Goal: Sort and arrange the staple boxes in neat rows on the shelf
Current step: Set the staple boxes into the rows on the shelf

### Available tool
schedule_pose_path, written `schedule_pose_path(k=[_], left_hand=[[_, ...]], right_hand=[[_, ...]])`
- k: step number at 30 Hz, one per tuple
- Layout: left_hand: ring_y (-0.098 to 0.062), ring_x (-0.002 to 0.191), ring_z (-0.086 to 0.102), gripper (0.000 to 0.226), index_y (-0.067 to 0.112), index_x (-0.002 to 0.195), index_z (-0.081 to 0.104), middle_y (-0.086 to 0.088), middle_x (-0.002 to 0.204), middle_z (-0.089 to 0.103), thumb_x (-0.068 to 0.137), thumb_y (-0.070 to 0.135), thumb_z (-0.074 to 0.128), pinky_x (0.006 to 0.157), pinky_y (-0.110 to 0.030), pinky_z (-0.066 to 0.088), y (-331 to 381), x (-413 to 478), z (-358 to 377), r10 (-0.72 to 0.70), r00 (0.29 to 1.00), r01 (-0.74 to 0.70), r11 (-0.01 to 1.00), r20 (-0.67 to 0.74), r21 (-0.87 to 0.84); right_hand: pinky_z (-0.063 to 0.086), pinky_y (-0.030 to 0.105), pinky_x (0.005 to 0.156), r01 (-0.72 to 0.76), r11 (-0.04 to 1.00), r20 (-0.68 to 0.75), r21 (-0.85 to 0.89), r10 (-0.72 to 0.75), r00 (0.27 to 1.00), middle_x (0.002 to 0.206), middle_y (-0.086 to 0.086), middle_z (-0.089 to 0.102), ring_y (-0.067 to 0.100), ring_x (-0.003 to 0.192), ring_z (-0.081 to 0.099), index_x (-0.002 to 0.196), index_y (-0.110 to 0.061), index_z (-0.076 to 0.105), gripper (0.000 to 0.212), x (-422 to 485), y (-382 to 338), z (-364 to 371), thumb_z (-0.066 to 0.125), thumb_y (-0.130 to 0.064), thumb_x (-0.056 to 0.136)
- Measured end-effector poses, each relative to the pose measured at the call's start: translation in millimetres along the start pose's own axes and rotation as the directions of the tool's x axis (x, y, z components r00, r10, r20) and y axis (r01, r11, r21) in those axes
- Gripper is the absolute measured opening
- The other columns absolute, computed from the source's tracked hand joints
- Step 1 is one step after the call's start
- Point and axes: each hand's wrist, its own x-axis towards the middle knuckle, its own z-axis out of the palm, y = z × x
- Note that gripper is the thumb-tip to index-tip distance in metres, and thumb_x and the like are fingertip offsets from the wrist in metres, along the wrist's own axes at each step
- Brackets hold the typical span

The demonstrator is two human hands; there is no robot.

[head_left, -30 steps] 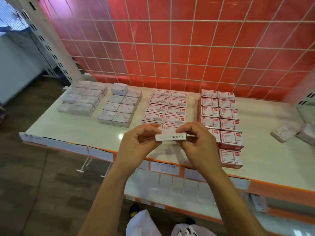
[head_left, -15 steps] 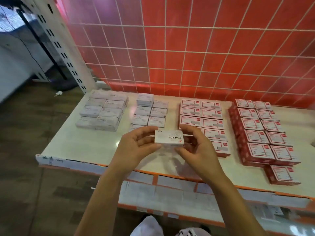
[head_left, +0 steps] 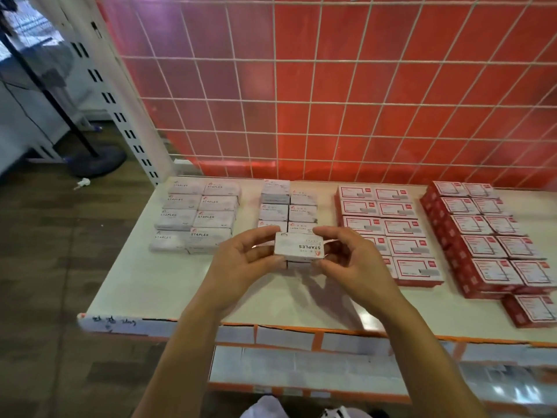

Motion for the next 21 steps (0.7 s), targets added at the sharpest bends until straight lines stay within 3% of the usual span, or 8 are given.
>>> schedule_pose_path(k=[4, 6, 9, 12, 16, 18, 21], left_hand=[[-0.020, 0.103, 0.067, 0.043, 0.009, 0.119, 0.059, -0.008, 0.111, 0.069, 0.079, -0.004, 0.067, 0.079, -0.024, 0.055, 0.7, 11.3, 1.6, 0.004, 0.996, -0.015, 0.992, -0.084, -0.128], [-0.024, 0.099, 0.068, 0.042, 0.009, 0.122, 0.057, -0.011, 0.108, 0.071, 0.082, -0.003, 0.064, 0.079, -0.029, 0.056, 2.1, 14.5, 7.7, -0.003, 0.999, -0.005, 0.985, -0.046, -0.170], [-0.025, 0.095, 0.069, 0.055, 0.022, 0.129, 0.050, -0.006, 0.107, 0.071, 0.083, -0.005, 0.065, 0.077, -0.035, 0.057, 4.4, 17.6, 14.2, -0.015, 1.000, 0.017, 0.988, 0.017, -0.153], [-0.024, 0.097, 0.069, 0.064, 0.028, 0.133, 0.046, -0.004, 0.112, 0.069, 0.083, -0.007, 0.065, 0.079, -0.037, 0.057, 4.9, 22.2, 11.7, -0.003, 0.998, 0.009, 0.995, 0.061, -0.100], [-0.012, 0.083, 0.068, 0.039, 0.014, 0.123, 0.050, -0.004, 0.106, 0.071, 0.089, -0.001, 0.060, 0.064, -0.022, 0.052, 9.4, 31.9, -1.5, -0.058, 0.998, 0.059, 0.998, 0.026, -0.032], [-0.006, 0.072, 0.063, 0.028, 0.015, 0.119, 0.057, 0.002, 0.093, 0.072, 0.094, 0.004, 0.054, 0.060, -0.020, 0.048, 11.2, 36.7, -8.1, -0.096, 0.993, 0.096, 0.995, 0.071, 0.001], [-0.008, 0.071, 0.060, 0.026, 0.015, 0.115, 0.064, 0.000, 0.087, 0.070, 0.098, 0.008, 0.047, 0.060, -0.020, 0.048, 13.4, 41.5, -11.8, -0.131, 0.982, 0.141, 0.988, 0.138, -0.066]], right_hand=[[0.054, 0.020, 0.066, 0.012, 0.998, -0.125, 0.054, -0.005, 0.992, 0.091, -0.006, 0.063, 0.004, 0.076, 0.061, 0.103, -0.027, 0.054, 0.042, 1.7, -8.2, 19.8, 0.080, -0.014, 0.073], [0.050, 0.017, 0.060, 0.021, 0.997, -0.220, 0.080, -0.003, 0.975, 0.084, -0.003, 0.063, 0.004, 0.070, 0.060, 0.097, -0.029, 0.050, 0.042, 1.8, -10.9, 34.5, 0.082, -0.019, 0.071], [0.045, 0.012, 0.055, 0.049, 0.996, -0.299, 0.077, -0.023, 0.954, 0.086, -0.002, 0.060, 0.002, 0.068, 0.058, 0.092, -0.030, 0.045, 0.039, 2.9, -15.0, 50.5, 0.078, -0.019, 0.075], [0.046, 0.010, 0.058, 0.043, 0.999, -0.223, 0.031, -0.035, 0.974, 0.088, -0.010, 0.058, -0.001, 0.074, 0.058, 0.095, -0.031, 0.044, 0.039, 5.8, -18.1, 52.8, 0.077, -0.022, 0.076], [0.049, 0.012, 0.067, 0.060, 0.994, -0.125, -0.086, -0.070, 0.990, 0.104, -0.009, 0.056, 0.003, 0.086, 0.057, 0.107, -0.028, 0.047, 0.045, 15.8, -16.2, 40.4, 0.076, -0.013, 0.076], [0.050, 0.013, 0.072, 0.045, 0.996, -0.115, -0.076, -0.053, 0.992, 0.114, -0.009, 0.053, 0.002, 0.094, 0.056, 0.116, -0.029, 0.046, 0.052, 21.1, -17.3, 31.2, 0.073, -0.007, 0.078], [0.053, 0.017, 0.080, 0.045, 0.998, -0.054, -0.049, -0.047, 0.997, 0.124, -0.013, 0.049, 0.002, 0.103, 0.055, 0.130, -0.033, 0.043, 0.063, 27.5, -22.8, 21.1, 0.070, -0.003, 0.081]])
